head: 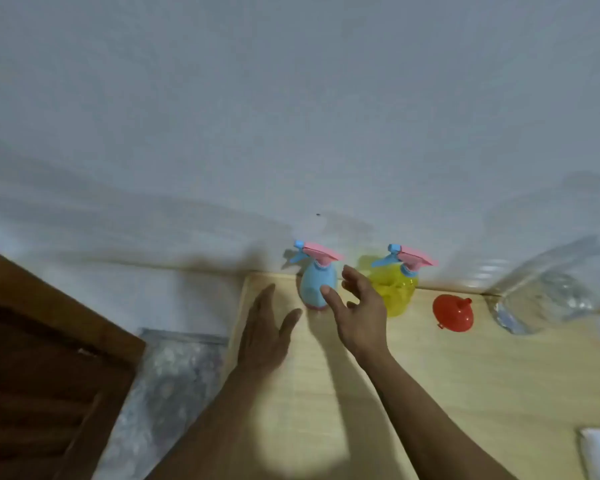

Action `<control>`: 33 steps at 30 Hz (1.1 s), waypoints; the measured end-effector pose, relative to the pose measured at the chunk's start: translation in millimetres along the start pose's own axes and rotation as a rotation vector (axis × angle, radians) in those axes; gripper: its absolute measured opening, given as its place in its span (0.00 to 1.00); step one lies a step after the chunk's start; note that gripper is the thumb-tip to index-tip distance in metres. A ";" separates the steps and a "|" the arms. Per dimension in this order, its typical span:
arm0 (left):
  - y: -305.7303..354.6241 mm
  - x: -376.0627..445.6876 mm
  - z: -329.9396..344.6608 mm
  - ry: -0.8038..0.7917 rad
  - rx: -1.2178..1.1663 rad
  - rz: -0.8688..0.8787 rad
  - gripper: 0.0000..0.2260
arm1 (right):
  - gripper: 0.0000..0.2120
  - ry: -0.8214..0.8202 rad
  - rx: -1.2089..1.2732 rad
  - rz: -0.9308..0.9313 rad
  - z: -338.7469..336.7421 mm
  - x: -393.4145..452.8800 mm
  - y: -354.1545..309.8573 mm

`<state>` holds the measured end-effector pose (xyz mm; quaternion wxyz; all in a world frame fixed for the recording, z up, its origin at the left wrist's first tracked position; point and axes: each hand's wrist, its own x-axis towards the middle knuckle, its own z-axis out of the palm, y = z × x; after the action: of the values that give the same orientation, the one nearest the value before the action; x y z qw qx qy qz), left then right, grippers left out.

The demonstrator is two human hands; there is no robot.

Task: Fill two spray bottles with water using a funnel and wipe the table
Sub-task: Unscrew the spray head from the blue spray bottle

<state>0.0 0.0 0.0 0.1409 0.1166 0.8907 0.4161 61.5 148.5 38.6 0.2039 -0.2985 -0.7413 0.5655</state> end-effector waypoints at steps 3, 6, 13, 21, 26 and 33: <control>-7.2 27.9 18.5 -0.018 -0.086 0.049 0.36 | 0.25 -0.012 0.060 0.046 12.6 20.5 10.0; -2.6 46.9 28.8 -0.049 -0.218 0.067 0.32 | 0.19 -0.061 0.137 0.056 15.6 40.0 16.5; -6.6 73.9 50.1 -0.120 -0.342 0.148 0.29 | 0.13 -0.093 0.115 -0.011 19.4 61.8 27.6; -2.7 41.3 29.8 -0.094 -0.350 0.209 0.28 | 0.12 -0.126 0.143 -0.039 10.8 37.1 -1.4; 21.0 -20.4 7.3 -0.041 -0.373 0.266 0.27 | 0.07 -0.147 0.193 0.008 -23.1 -5.2 -43.4; 88.5 -117.1 9.2 0.114 -0.465 0.338 0.20 | 0.12 -0.139 0.250 0.039 -85.8 -62.5 -78.2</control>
<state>120.4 23.9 80.9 0.0426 0.2043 0.7459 0.6326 146.0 153.8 139.6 0.1765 -0.2453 -0.6713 0.6767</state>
